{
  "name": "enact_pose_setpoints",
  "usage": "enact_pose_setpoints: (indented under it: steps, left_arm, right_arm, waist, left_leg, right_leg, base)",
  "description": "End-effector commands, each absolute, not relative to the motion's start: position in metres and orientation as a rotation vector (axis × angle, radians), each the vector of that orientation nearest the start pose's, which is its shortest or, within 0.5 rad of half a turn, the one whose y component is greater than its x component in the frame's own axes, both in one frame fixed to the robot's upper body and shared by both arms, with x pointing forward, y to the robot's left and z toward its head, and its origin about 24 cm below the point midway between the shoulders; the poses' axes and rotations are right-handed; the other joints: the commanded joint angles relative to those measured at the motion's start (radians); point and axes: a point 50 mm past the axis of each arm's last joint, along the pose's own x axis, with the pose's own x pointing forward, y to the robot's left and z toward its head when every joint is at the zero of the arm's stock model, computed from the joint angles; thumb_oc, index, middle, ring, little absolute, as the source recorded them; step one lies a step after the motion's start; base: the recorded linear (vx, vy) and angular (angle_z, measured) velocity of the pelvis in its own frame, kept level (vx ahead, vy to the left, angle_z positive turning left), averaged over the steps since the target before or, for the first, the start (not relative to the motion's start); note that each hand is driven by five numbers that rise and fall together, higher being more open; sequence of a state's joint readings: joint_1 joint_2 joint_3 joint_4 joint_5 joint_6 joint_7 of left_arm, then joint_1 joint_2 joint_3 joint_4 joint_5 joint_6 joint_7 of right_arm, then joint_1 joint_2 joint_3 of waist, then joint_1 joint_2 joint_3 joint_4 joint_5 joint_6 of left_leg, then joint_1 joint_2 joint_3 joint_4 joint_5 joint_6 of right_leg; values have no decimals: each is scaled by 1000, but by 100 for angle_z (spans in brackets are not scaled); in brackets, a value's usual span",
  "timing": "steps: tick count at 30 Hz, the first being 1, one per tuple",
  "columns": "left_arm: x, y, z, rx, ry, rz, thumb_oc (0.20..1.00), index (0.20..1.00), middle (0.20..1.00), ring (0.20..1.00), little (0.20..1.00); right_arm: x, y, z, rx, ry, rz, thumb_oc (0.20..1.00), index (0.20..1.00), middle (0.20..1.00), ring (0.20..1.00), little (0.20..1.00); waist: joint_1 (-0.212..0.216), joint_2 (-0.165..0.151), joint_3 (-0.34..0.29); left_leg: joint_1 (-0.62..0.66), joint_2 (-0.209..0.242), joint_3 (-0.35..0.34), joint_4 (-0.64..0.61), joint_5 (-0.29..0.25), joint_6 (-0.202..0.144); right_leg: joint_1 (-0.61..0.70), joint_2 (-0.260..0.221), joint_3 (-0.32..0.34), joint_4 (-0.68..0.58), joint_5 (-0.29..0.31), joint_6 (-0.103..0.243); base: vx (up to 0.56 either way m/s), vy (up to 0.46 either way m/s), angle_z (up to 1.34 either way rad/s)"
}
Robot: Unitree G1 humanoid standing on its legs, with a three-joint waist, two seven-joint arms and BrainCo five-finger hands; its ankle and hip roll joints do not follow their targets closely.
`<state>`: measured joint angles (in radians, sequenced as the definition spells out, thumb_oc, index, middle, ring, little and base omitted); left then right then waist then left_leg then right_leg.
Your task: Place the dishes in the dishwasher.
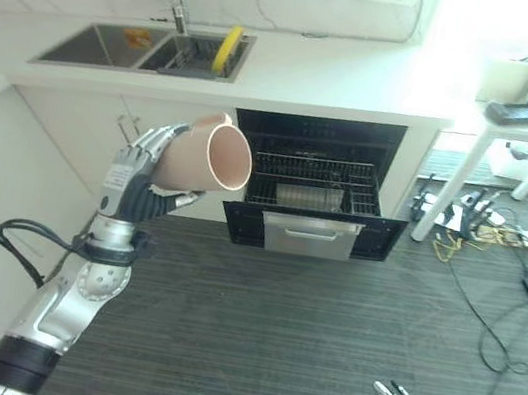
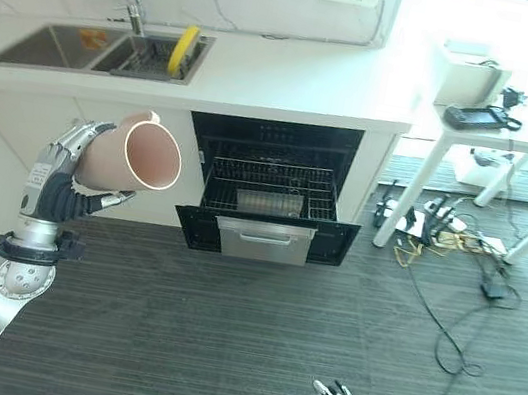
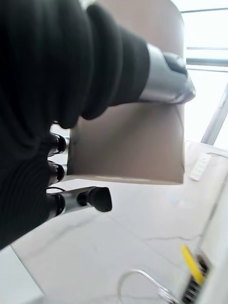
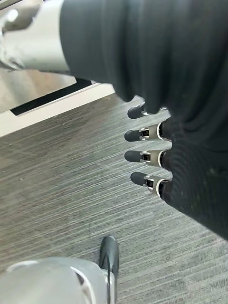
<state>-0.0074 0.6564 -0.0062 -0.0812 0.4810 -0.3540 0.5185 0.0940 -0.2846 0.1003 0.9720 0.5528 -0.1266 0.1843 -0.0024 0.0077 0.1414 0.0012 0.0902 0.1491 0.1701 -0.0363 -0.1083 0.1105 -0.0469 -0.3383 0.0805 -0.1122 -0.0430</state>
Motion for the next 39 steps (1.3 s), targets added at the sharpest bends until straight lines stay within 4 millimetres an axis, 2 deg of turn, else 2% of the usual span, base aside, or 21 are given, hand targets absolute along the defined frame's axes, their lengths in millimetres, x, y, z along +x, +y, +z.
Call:
enact_pose_setpoints:
  steps: [1, 2, 4, 8, 10, 14, 15, 16, 19, 20, 22, 23, 25, 26, 28, 30, 32, 34, 37, 38, 39]
  left_arm:
    - [245, 229, 171, 911, -851, 309, 200, 200, 200, 200, 200]
    - [245, 229, 169, 911, -847, 312, 200, 200, 200, 200, 200]
    - [245, 230, 167, 906, -842, 310, 200, 200, 200, 200, 200]
    - [244, 231, 167, 901, -853, 283, 200, 200, 200, 200, 200]
    - [245, 230, 166, 911, -852, 265, 200, 200, 200, 200, 200]
    - [250, 227, 169, 943, -865, 243, 200, 200, 200, 200, 200]
    - [252, 226, 168, 951, -860, 238, 200, 200, 200, 200, 200]
    - [253, 226, 168, 954, -858, 236, 200, 200, 200, 200, 200]
    - [257, 222, 170, 962, -869, 206, 200, 200, 200, 200, 200]
    - [258, 221, 170, 963, -869, 202, 200, 200, 200, 200, 200]
    - [260, 223, 174, 973, -861, 194, 200, 200, 200, 200, 200]
    - [262, 222, 175, 970, -854, 194, 200, 200, 200, 200, 200]
    - [264, 220, 176, 965, -861, 185, 200, 200, 200, 200, 200]
    - [264, 217, 178, 962, -869, 175, 200, 200, 200, 200, 200]
    - [265, 215, 183, 969, -880, 163, 200, 200, 200, 200, 200]
    - [265, 215, 184, 967, -883, 159, 200, 200, 200, 200, 200]
    - [262, 217, 184, 965, -881, 167, 200, 200, 200, 200, 200]
    - [258, 221, 182, 971, -871, 188, 200, 200, 200, 200, 200]
    - [258, 222, 181, 972, -870, 191, 200, 200, 200, 200, 200]
    - [250, 228, 173, 944, -834, 233, 200, 200, 200, 200, 200]
    - [247, 230, 172, 938, -827, 242, 200, 200, 200, 200, 200]
  right_arm:
    - [136, -238, -128, 265, 760, -182, 1000, 1000, 1000, 1000, 1000]
    - [132, -238, -130, 261, 770, -177, 1000, 1000, 1000, 1000, 1000]
    - [127, -240, -131, 254, 774, -179, 1000, 1000, 1000, 1000, 1000]
    - [122, -250, -130, 259, 764, -242, 1000, 1000, 1000, 1000, 1000]
    - [122, -254, -130, 275, 759, -288, 1000, 1000, 1000, 1000, 1000]
    - [118, -248, -133, 312, 765, -312, 1000, 1000, 1000, 1000, 1000]
    - [117, -246, -134, 318, 766, -312, 1000, 1000, 1000, 1000, 1000]
    - [118, -245, -134, 322, 764, -312, 1000, 1000, 1000, 1000, 1000]
    - [118, -238, -133, 337, 739, -295, 1000, 1000, 1000, 1000, 1000]
    - [118, -238, -132, 337, 736, -291, 1000, 1000, 1000, 1000, 1000]
    - [119, -231, -132, 319, 737, -236, 1000, 1000, 1000, 1000, 1000]
    - [122, -227, -131, 299, 736, -201, 1000, 1000, 1000, 1000, 1000]
    - [123, -230, -130, 304, 726, -211, 1000, 1000, 1000, 1000, 1000]
    - [125, -234, -128, 308, 716, -219, 1000, 1000, 1000, 1000, 1000]
    - [131, -236, -127, 321, 709, -223, 1000, 1000, 1000, 1000, 1000]
    - [134, -236, -126, 329, 706, -229, 1000, 1000, 1000, 1000, 1000]
    - [137, -233, -126, 339, 707, -224, 1000, 1000, 1000, 1000, 1000]
    - [140, -229, -126, 335, 714, -199, 1000, 1000, 1000, 1000, 1000]
    - [140, -229, -126, 334, 714, -197, 1000, 1000, 1000, 1000, 1000]
    - [145, -230, -124, 317, 734, -188, 1000, 1000, 1000, 1000, 1000]
    - [145, -231, -123, 309, 736, -181, 1000, 1000, 1000, 1000, 1000]
  waist:
    - [-10, 37, -4]
    - [-4, 46, -4]
    - [-2, 52, -5]
    - [-5, 57, -9]
    - [-11, 55, -12]
    - [-11, 32, -13]
    - [-9, 23, -12]
    - [-10, 21, -12]
    - [-16, 16, -10]
    - [-14, 15, -11]
    - [-16, 18, -9]
    - [-27, 3, -6]
    - [-36, -4, -8]
    - [-45, -23, -6]
    - [-65, -46, -1]
    - [-74, -53, -2]
    - [-73, -52, -3]
    - [-62, -50, -5]
    - [-63, -49, -4]
    - [-51, -49, -8]
    - [-58, -44, -8]
  left_leg:
    - [34, 55, -20, -151, 77, -21]
    - [22, 70, -16, -198, 119, -37]
    - [18, 83, 4, -223, 141, -42]
    - [26, 92, 12, -217, 125, -40]
    - [42, 79, 27, -206, 106, -33]
    - [39, 26, 23, -128, 34, 19]
    - [28, 8, 22, -90, 6, 45]
    - [26, 3, 24, -82, -1, 53]
    - [29, -29, 33, -69, -35, 103]
    - [29, -33, 36, -68, -38, 108]
    - [45, -48, 49, -67, -55, 129]
    - [69, -58, 54, -63, -74, 130]
    - [67, -58, 40, -55, -73, 122]
    - [75, -67, 29, -45, -89, 111]
    - [105, -71, 28, -44, -133, 100]
    - [122, -68, 21, -44, -159, 97]
    - [133, -37, 12, -31, -178, 86]
    - [147, 14, 8, -18, -181, 64]
    - [148, 18, 7, -17, -182, 62]
    - [180, 128, 6, 9, -147, 26]
    - [174, 155, -2, 20, -120, 11]
  right_leg:
    - [-13, -46, 105, 8, 15, 146]
    - [11, -44, 103, -9, 7, 148]
    - [28, -48, 92, -19, 0, 148]
    - [29, -73, 76, -7, -7, 157]
    - [30, -106, 68, 2, 6, 180]
    - [31, -167, 90, 45, 12, 224]
    - [24, -180, 106, 78, 7, 231]
    - [21, -183, 113, 91, 9, 232]
    - [-26, -196, 152, 243, 52, 232]
    - [-38, -198, 158, 266, 52, 232]
    - [-86, -193, 142, 369, 69, 217]
    - [-110, -177, 153, 334, 51, 209]
    - [-111, -158, 171, 250, 43, 202]
    - [-119, -185, 180, 126, 83, 214]
    - [-165, -250, 212, 13, 230, 265]
    - [-186, -275, 242, -34, 289, 287]
    - [-195, -291, 256, -39, 301, 293]
    - [-196, -297, 231, -11, 272, 295]
    - [-197, -295, 230, -5, 267, 294]
    - [-196, -221, 218, 85, 147, 274]
    - [-199, -196, 216, 110, 121, 249]
  base:
    - [274, 196, 2]
    - [208, 164, 0]
    - [178, 193, -14]
    - [168, 281, -7]
    - [175, 343, -11]
    - [166, 302, 0]
    - [121, 273, 12]
    - [116, 309, 7]
    - [105, 287, -6]
    - [132, 282, -9]
    - [199, 220, -10]
    - [199, 66, -23]
    - [196, -101, -13]
    - [259, -256, 8]
    - [330, -378, 26]
    - [304, -364, 47]
    - [301, -457, 46]
    - [255, -419, 41]
    - [189, -296, 8]
    - [500, -786, 9]
    - [636, -1029, 36]
